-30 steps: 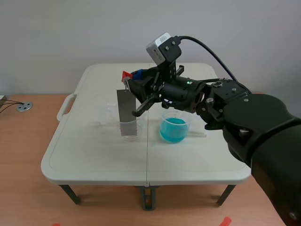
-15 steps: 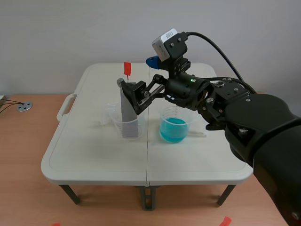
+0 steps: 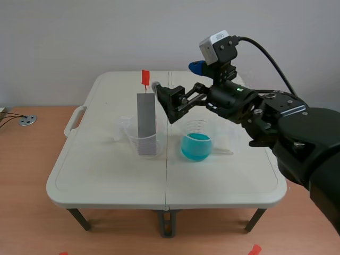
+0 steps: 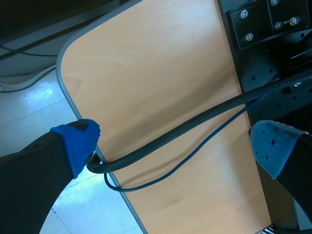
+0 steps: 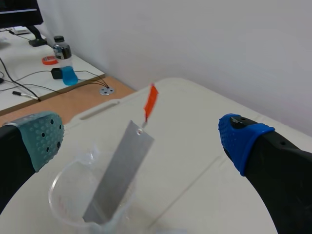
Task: Hold the metal plate by the orange handle, dip it into the blue solution, take it out and point at it, then put the plate back in the beaker on the left.
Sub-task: 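Return to the home posture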
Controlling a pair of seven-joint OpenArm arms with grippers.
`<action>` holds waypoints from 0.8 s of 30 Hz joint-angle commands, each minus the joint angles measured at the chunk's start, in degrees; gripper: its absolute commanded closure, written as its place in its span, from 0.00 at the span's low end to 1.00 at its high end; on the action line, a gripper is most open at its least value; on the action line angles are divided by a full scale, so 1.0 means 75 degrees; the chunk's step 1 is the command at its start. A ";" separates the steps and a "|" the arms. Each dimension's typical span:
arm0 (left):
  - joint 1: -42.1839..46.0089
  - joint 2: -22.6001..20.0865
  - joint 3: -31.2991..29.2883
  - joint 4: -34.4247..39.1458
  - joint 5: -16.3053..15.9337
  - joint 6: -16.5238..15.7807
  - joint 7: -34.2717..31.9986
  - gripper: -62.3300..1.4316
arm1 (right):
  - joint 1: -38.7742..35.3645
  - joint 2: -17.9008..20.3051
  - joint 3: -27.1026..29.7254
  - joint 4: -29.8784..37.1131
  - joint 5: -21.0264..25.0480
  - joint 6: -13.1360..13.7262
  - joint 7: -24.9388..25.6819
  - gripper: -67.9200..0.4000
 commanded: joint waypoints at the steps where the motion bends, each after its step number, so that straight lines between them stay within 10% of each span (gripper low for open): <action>1: 0.0061 -0.0023 -0.0052 0.0032 -0.0050 -0.0026 -0.0044 0.00 | 0.0015 0.0280 0.0038 0.0187 0.0108 -0.0003 0.0099 0.02; 14: 0.0061 -0.0073 -0.0052 0.0146 -0.0236 -0.0050 -0.0548 0.00 | -0.1346 0.1821 0.0729 0.1749 0.0886 -0.0262 -0.0458 0.02; 24: -0.0405 -0.1247 -0.0055 0.1845 -0.1722 -0.0466 -0.0647 0.00 | -0.3701 0.2066 0.1813 0.4666 0.1000 -0.0662 -0.1250 0.02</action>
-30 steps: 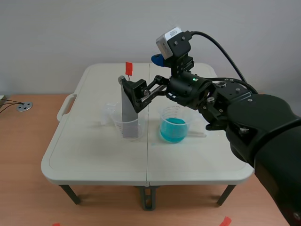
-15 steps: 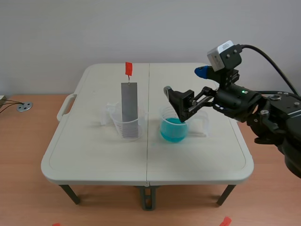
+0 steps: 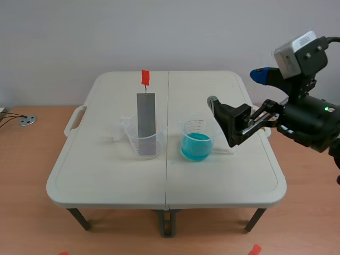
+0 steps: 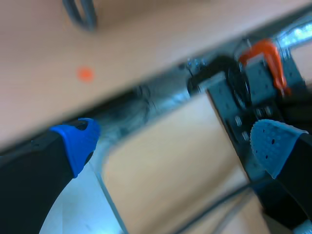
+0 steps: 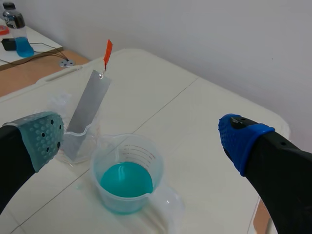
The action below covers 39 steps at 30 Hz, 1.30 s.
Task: Hold the metal plate by the orange handle, dip it into the blue solution, take it out and point at it, then put the plate back in the beaker on the left.
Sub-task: 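Return to the home posture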
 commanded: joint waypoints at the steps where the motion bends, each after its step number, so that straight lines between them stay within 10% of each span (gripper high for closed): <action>1: -0.0157 -0.0341 -0.0058 0.0332 -0.0399 -0.0128 0.0017 0.00 | -0.0233 0.0000 0.0131 0.0356 0.0082 -0.0035 0.0023 0.02; 18: -0.0501 -0.2824 -0.0058 0.3657 -0.3809 -0.0210 0.0554 0.00 | -0.3675 -0.0131 0.0833 0.3139 -0.0221 -0.0787 -0.0131 0.02; 39: -0.0221 -0.3162 -0.0058 0.4546 -0.4030 -0.0207 0.0560 0.00 | -0.5275 -0.0420 0.1064 0.4077 -0.0787 -0.1096 -0.0055 0.02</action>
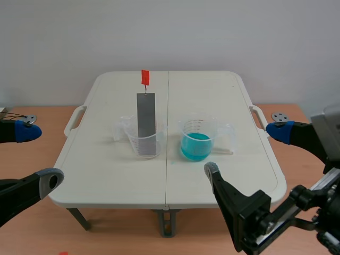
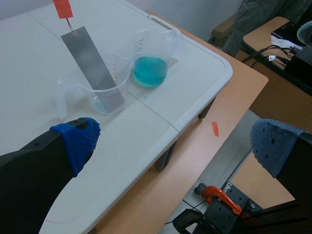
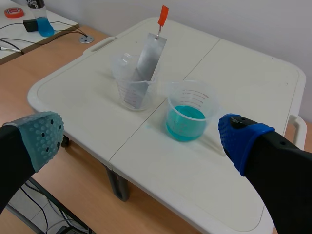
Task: Hold the metal plate by the orange handle, dip it into the blue solution, take it out and point at it, then put the plate back in the beaker on the left.
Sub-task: 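Return to the home posture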
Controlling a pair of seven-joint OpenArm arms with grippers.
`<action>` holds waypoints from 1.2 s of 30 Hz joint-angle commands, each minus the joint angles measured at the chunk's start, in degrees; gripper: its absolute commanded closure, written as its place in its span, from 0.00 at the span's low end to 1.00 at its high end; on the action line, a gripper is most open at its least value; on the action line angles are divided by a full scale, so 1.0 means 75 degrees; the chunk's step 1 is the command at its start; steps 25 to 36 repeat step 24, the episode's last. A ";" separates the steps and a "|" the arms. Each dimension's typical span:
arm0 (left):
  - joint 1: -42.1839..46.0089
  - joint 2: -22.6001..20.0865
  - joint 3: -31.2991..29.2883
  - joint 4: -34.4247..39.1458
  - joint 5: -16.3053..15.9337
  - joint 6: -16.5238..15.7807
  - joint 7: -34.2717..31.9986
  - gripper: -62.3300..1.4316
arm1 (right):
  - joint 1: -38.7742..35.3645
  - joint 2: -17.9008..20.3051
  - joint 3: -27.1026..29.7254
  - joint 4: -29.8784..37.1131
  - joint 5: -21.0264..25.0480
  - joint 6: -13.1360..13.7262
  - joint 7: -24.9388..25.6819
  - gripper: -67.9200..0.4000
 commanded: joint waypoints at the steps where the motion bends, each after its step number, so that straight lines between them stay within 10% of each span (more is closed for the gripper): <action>1: -0.0023 0.0041 -0.0055 0.0029 -0.0079 -0.0029 -0.0128 0.00 | 0.0090 0.0064 0.0029 0.0149 0.0047 -0.0009 0.0134 0.02; 36: -0.0023 0.0041 -0.0055 0.0029 -0.0079 -0.0029 0.0070 0.00 | 0.0090 0.0064 0.0029 0.0149 0.0047 -0.0009 0.0140 0.02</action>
